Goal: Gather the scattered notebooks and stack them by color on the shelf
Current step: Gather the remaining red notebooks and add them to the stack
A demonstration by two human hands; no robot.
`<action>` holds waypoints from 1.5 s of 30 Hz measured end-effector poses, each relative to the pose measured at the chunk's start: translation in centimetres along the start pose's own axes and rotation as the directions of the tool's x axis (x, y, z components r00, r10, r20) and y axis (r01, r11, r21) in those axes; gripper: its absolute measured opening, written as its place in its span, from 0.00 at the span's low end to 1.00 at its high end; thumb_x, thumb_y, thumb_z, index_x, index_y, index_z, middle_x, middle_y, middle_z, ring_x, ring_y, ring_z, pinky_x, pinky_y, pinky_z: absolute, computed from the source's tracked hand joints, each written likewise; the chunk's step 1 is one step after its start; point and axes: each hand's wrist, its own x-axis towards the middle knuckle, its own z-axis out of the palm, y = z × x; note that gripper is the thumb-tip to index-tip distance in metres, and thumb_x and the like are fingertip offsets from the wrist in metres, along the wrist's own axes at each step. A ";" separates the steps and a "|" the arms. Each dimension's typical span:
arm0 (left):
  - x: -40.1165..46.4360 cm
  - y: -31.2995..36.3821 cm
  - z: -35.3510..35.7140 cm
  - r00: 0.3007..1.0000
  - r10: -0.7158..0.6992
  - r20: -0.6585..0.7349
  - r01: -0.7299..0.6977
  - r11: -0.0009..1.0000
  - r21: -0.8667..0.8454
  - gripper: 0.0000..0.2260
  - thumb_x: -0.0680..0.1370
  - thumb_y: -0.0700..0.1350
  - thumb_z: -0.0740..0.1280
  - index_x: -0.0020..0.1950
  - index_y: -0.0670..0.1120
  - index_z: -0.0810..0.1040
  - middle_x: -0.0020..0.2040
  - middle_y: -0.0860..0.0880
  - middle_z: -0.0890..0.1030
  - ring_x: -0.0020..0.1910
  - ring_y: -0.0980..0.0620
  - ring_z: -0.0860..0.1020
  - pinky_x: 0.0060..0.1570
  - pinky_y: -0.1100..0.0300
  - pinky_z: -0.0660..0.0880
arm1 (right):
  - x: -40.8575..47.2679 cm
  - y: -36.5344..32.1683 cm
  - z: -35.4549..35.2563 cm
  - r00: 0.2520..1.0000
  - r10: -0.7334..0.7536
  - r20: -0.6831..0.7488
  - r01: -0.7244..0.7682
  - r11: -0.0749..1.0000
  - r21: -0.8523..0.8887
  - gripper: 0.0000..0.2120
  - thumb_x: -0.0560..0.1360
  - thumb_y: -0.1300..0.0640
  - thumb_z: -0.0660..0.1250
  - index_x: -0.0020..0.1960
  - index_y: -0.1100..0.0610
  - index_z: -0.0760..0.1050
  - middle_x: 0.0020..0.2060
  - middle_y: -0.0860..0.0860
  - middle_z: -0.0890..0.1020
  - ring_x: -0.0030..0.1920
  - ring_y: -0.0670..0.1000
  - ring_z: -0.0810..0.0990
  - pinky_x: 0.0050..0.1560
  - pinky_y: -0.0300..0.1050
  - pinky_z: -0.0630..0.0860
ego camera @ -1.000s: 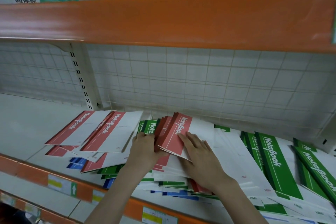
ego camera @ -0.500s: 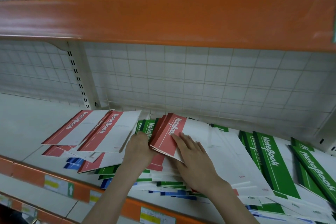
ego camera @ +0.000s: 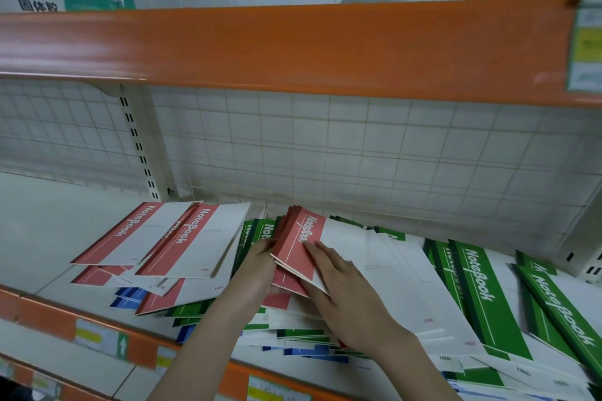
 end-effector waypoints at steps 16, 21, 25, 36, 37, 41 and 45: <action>-1.9 0.4 -0.7 0.959 0.213 0.186 -0.201 0.976 -0.080 0.13 0.78 0.38 0.64 0.55 0.55 0.77 0.51 0.53 0.84 0.49 0.52 0.83 0.44 0.57 0.79 | 0.2 1.5 -3.0 0.875 0.440 -0.201 -0.285 0.805 0.521 0.24 0.78 0.45 0.62 0.69 0.55 0.63 0.57 0.52 0.75 0.53 0.52 0.77 0.50 0.45 0.75; -2.2 1.5 -0.7 0.865 0.448 0.228 -0.458 0.889 -0.009 0.14 0.75 0.47 0.64 0.59 0.59 0.71 0.53 0.59 0.82 0.54 0.57 0.80 0.52 0.58 0.79 | 1.3 1.9 -4.7 0.929 0.354 -0.107 -0.023 0.343 0.939 0.08 0.77 0.59 0.65 0.53 0.52 0.80 0.51 0.51 0.84 0.53 0.56 0.82 0.53 0.51 0.74; -2.1 2.3 -0.3 0.822 0.533 0.200 -0.552 0.833 0.046 0.11 0.77 0.51 0.63 0.58 0.60 0.71 0.54 0.58 0.81 0.53 0.58 0.81 0.48 0.61 0.79 | 1.7 1.1 -4.3 0.902 0.335 -0.274 0.133 0.389 0.912 0.13 0.75 0.61 0.67 0.56 0.48 0.78 0.50 0.44 0.84 0.53 0.47 0.81 0.52 0.41 0.75; -2.1 -1.0 0.1 0.812 0.570 0.125 -0.582 0.808 0.096 0.14 0.75 0.55 0.63 0.59 0.66 0.68 0.54 0.65 0.79 0.55 0.65 0.78 0.45 0.70 0.77 | -0.2 0.6 -0.9 0.875 0.275 -0.399 0.129 0.661 0.739 0.16 0.77 0.40 0.61 0.43 0.54 0.71 0.30 0.44 0.69 0.31 0.42 0.67 0.35 0.29 0.69; -2.1 -1.1 0.1 0.807 0.578 0.119 -0.590 0.796 0.137 0.14 0.76 0.55 0.62 0.59 0.66 0.67 0.53 0.66 0.78 0.54 0.68 0.77 0.44 0.72 0.76 | -0.3 0.6 -0.9 0.872 0.262 -0.413 0.137 0.679 0.721 0.16 0.79 0.44 0.60 0.40 0.56 0.68 0.29 0.45 0.67 0.31 0.43 0.65 0.34 0.31 0.67; -1.7 -0.6 0.2 0.816 0.564 0.128 -0.576 0.771 0.272 0.12 0.78 0.52 0.61 0.60 0.60 0.64 0.51 0.65 0.75 0.46 0.73 0.76 0.37 0.72 0.75 | -0.2 0.7 -1.6 0.861 0.288 -0.420 0.093 0.721 0.687 0.12 0.81 0.53 0.58 0.42 0.59 0.68 0.33 0.51 0.69 0.34 0.44 0.67 0.35 0.32 0.68; -1.6 0.2 0.7 0.873 0.427 0.238 -0.487 0.801 0.350 0.06 0.81 0.49 0.58 0.57 0.53 0.70 0.49 0.54 0.79 0.42 0.58 0.81 0.35 0.67 0.76 | -1.1 1.2 -2.1 0.830 0.442 -0.342 -0.100 0.720 0.687 0.13 0.81 0.53 0.58 0.44 0.61 0.66 0.33 0.52 0.68 0.32 0.45 0.67 0.31 0.33 0.67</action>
